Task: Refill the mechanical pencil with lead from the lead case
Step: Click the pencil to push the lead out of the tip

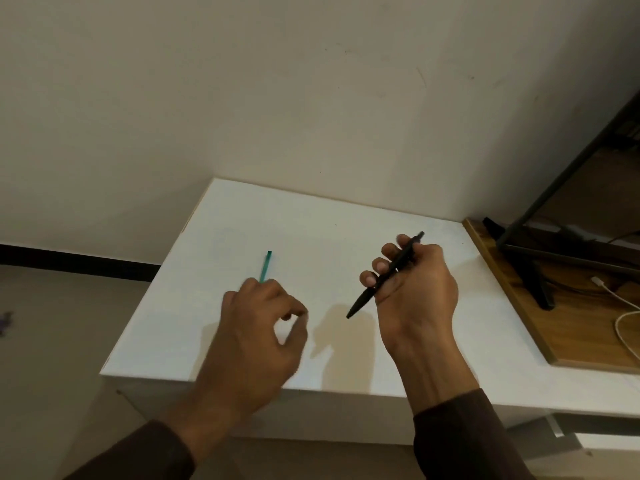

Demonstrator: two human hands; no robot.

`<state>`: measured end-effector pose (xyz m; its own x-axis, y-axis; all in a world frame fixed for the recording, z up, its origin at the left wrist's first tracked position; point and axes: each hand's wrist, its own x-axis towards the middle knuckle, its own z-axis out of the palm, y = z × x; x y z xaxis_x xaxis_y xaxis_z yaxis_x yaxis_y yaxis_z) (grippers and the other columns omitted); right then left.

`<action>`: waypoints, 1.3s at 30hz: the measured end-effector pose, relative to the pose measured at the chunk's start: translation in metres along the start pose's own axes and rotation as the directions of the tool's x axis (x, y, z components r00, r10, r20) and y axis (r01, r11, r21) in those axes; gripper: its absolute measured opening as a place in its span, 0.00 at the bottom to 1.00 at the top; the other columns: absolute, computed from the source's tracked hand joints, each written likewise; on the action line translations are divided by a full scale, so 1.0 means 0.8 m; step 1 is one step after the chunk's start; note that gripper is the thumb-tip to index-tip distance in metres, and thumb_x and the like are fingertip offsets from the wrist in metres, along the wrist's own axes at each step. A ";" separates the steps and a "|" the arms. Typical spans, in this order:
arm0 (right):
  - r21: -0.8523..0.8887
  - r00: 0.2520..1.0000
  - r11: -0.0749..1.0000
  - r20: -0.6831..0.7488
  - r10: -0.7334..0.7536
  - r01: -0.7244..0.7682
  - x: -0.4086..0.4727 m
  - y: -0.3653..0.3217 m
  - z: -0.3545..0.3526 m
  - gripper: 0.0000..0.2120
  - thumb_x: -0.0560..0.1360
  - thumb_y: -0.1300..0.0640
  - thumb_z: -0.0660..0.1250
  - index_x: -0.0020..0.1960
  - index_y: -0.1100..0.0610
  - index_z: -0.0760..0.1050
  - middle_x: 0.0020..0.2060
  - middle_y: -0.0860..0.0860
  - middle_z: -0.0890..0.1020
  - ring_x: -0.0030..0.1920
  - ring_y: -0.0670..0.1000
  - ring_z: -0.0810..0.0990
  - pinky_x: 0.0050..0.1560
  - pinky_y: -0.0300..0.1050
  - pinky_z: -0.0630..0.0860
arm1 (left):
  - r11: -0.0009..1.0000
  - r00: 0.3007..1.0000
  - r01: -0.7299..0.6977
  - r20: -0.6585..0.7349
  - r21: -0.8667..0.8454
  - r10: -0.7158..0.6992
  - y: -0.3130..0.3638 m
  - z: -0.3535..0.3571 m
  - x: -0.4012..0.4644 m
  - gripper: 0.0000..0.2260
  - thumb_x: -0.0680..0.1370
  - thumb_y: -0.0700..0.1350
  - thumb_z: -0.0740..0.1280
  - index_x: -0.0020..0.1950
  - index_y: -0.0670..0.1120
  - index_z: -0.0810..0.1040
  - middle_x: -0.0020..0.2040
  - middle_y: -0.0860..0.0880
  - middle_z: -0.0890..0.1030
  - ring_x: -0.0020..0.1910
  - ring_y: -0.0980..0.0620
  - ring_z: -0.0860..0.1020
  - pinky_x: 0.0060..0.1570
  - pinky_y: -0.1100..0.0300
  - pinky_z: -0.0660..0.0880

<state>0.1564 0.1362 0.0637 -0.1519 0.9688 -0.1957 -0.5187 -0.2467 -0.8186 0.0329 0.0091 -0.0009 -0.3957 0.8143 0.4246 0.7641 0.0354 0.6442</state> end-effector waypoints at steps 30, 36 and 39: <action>-0.754 0.997 0.657 0.052 0.061 -0.001 0.065 0.058 -0.009 0.06 0.76 0.59 0.75 0.43 0.61 0.84 0.40 0.56 0.86 0.32 0.51 0.83 0.24 0.38 0.75 | 0.983 0.981 0.129 0.127 0.129 -0.146 -0.062 0.033 0.047 0.17 0.83 0.45 0.64 0.73 0.50 0.75 0.70 0.53 0.78 0.66 0.53 0.70 0.64 0.60 0.58; -0.845 0.994 0.536 0.057 0.093 -0.001 0.099 0.074 0.002 0.11 0.74 0.58 0.77 0.40 0.66 0.83 0.31 0.58 0.84 0.28 0.57 0.84 0.26 0.43 0.76 | 0.982 0.975 0.151 0.146 0.117 -0.167 -0.064 0.030 0.052 0.18 0.84 0.43 0.62 0.74 0.49 0.73 0.71 0.52 0.77 0.68 0.51 0.69 0.64 0.60 0.57; -0.879 0.994 0.477 0.059 0.090 0.009 0.106 0.075 0.002 0.15 0.74 0.55 0.78 0.42 0.68 0.83 0.30 0.56 0.83 0.20 0.50 0.81 0.19 0.37 0.72 | 0.979 0.973 0.154 0.153 0.131 -0.174 -0.073 0.029 0.054 0.17 0.84 0.42 0.61 0.73 0.49 0.74 0.71 0.52 0.77 0.69 0.51 0.69 0.63 0.60 0.57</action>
<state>0.1112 0.2037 -0.0011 -0.2480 0.9395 -0.2365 0.4910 -0.0886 -0.8666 -0.0172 0.0556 -0.0351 -0.4401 0.8745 0.2041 0.7538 0.2363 0.6131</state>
